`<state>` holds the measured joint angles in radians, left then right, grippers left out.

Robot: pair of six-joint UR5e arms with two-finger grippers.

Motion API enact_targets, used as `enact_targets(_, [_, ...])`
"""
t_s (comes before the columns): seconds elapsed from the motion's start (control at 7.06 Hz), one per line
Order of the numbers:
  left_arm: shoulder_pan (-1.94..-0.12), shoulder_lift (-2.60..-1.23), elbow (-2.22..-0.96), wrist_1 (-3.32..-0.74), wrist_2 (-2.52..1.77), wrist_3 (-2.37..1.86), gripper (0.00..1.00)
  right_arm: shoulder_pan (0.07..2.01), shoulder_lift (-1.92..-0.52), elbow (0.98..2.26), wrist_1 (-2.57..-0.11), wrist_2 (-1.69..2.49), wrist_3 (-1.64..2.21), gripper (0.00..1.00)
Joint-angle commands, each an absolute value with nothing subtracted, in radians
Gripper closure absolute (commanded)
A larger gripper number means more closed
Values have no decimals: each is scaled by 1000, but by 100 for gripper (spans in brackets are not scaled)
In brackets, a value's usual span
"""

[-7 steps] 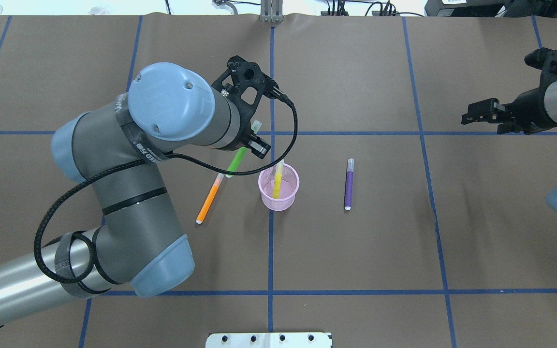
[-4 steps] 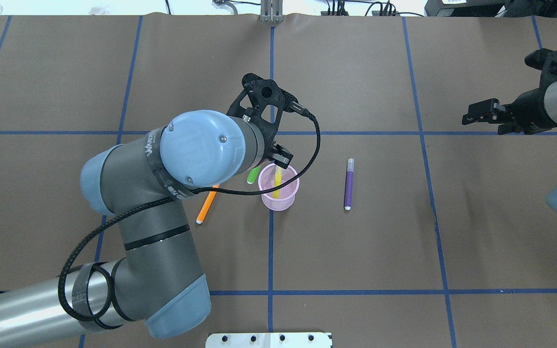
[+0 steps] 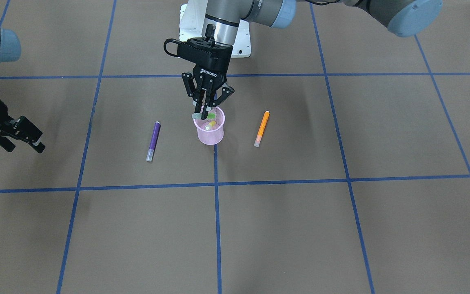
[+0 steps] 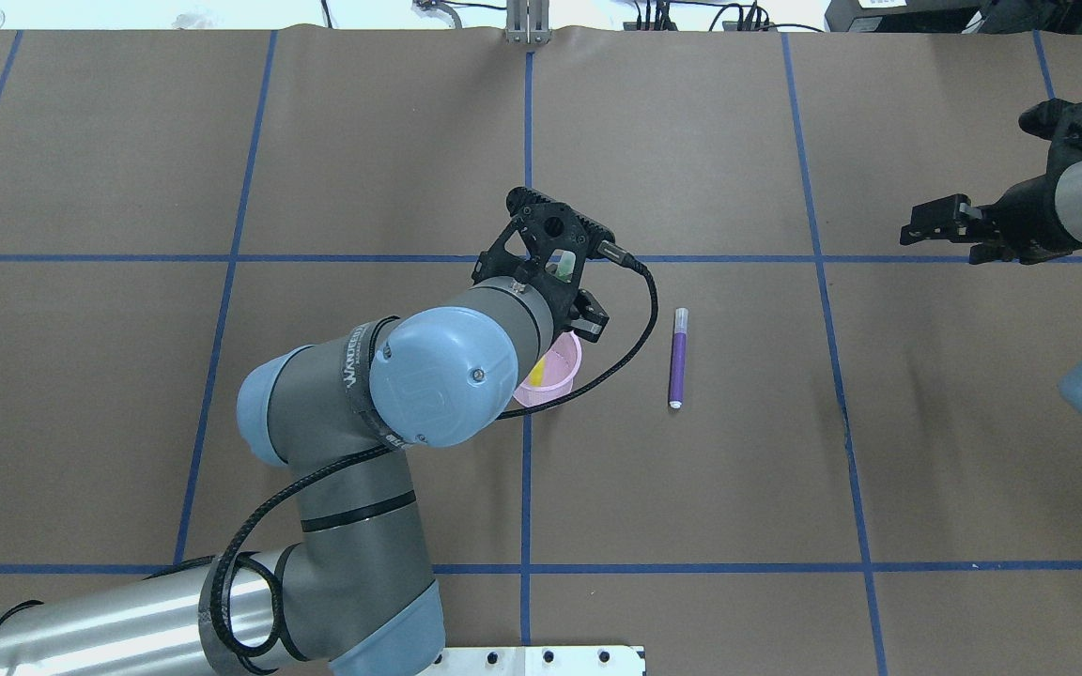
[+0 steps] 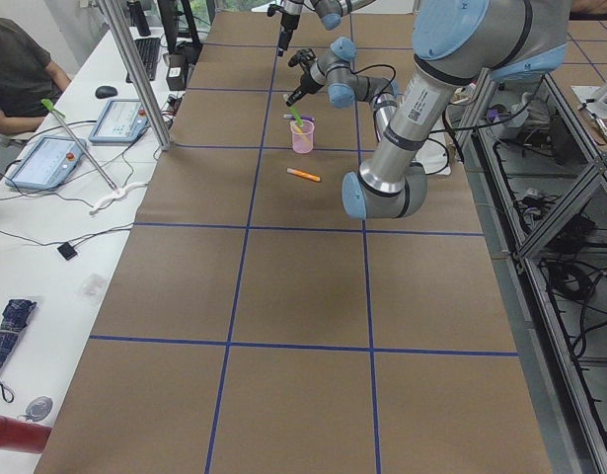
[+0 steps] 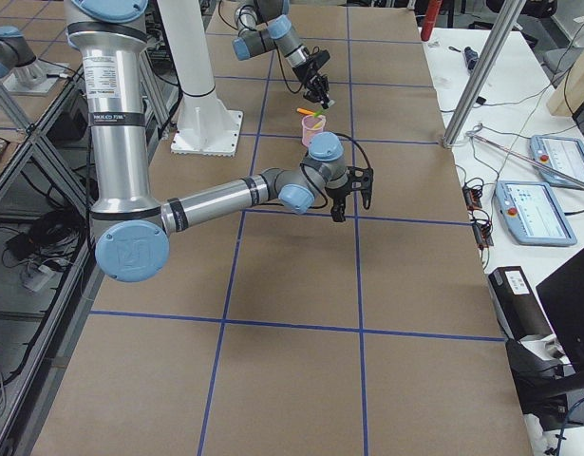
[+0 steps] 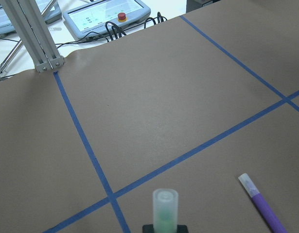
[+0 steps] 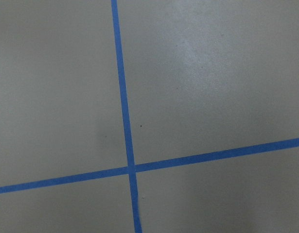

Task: Collect pens into pen holder
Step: 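Drop the green marker into the cup, raise left gripper while right gripper approaches purple marker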

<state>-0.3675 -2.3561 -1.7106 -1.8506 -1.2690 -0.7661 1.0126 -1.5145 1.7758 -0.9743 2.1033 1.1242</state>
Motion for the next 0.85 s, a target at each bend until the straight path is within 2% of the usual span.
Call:
enact_targets(0.0, [-354,-2353,-1694,-1871,-1259,-762,49,1012,-1516,1772,-974,2102,1124,1])
enact_targets(0.14, [-354,-2352,-1700,-1871,-1259,-765,1,1011,-1516,1773,-976,2082,1127,1])
enact_targets(0.42, [-362,-2311,-1771,-1867,-1264,-784,1,866,-1462,1778,-985,1978,1170,0])
enact_targets(0.57, [-376,-2225,-1843,-1861,-1264,-801,1,748,-1418,1779,-988,1860,1286,0])
enact_targets(0.71, [-430,-2171,-1877,-1862,-1296,-884,1,711,-1392,1784,-1003,1855,1326,0])
